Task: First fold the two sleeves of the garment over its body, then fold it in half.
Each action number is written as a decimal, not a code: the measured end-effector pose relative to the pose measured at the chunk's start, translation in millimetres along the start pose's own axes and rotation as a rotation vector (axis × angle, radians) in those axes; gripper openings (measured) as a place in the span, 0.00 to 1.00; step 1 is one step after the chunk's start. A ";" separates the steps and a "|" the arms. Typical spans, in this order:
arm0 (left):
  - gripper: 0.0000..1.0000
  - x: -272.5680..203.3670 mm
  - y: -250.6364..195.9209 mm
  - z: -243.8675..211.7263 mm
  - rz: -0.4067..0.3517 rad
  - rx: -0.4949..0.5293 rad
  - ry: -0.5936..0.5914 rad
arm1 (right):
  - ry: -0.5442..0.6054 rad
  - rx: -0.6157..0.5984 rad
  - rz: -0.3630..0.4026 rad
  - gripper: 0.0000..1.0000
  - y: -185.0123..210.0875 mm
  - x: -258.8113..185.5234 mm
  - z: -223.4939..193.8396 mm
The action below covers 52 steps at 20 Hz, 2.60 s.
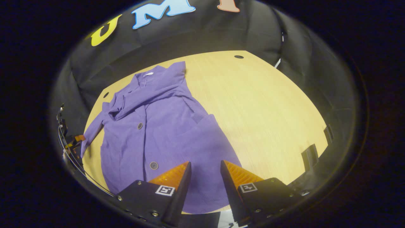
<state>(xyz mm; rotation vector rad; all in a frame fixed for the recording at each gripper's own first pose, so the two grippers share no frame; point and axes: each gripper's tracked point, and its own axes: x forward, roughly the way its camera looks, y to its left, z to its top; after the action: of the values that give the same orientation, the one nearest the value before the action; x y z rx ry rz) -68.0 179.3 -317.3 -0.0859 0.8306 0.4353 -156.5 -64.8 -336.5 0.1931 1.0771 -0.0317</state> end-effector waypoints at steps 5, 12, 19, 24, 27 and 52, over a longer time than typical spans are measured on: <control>0.99 10.1 7.1 -13.6 0.012 -0.019 0.040 | 0.025 -0.016 -0.005 0.59 -5.1 -1.6 -7.4; 0.87 13.7 -5.0 -13.3 -0.038 -0.023 0.045 | 0.105 -0.074 -0.015 0.58 -8.8 10.5 -34.8; 0.50 14.6 -20.4 -15.7 -0.035 -0.064 0.048 | 0.157 -0.082 -0.019 0.57 -14.6 13.4 -54.0; 0.08 14.7 -26.0 -10.9 -0.004 -0.064 0.027 | 0.161 -0.103 -0.013 0.58 -12.3 14.4 -53.3; 0.07 15.6 -25.3 -6.0 -0.021 -0.075 0.043 | 0.164 -0.112 -0.006 0.59 -9.1 15.1 -55.6; 0.07 -65.0 -257.9 127.5 -0.358 0.179 -0.187 | 0.193 -0.098 -0.022 0.59 -16.2 20.0 -61.3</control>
<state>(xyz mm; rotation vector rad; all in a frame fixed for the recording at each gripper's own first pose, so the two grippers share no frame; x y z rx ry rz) 87.1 -46.4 -207.9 -0.0258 0.6491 0.0298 -202.4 -68.8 -384.5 0.0973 1.2704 0.0199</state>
